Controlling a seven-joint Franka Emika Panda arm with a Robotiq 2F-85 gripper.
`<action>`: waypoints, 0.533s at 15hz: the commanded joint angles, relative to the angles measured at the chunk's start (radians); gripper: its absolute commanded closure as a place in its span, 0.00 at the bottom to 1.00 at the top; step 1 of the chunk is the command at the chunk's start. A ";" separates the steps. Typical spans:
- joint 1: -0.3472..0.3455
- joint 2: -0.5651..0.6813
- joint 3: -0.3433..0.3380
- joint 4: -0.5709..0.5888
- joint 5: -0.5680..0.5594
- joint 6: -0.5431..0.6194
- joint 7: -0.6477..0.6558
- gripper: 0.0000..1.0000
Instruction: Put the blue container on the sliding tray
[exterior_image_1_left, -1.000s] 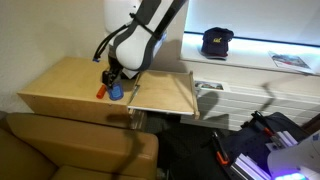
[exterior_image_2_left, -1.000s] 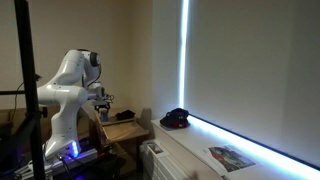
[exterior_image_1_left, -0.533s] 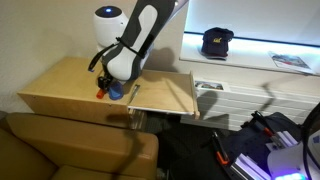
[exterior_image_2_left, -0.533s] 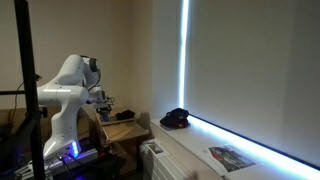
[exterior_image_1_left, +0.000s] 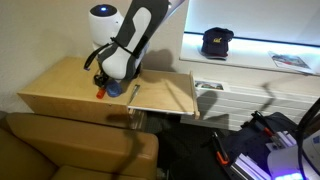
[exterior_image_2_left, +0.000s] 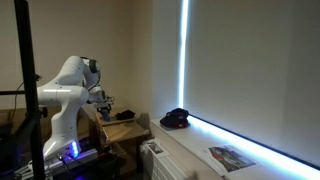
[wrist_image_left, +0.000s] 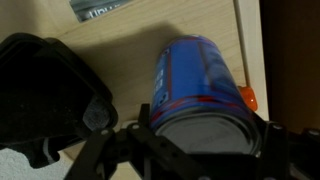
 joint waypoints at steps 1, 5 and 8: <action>-0.025 -0.061 0.027 -0.022 0.034 -0.117 -0.025 0.41; -0.104 -0.198 0.080 -0.112 0.090 -0.237 -0.035 0.42; -0.174 -0.315 0.106 -0.228 0.129 -0.261 -0.006 0.42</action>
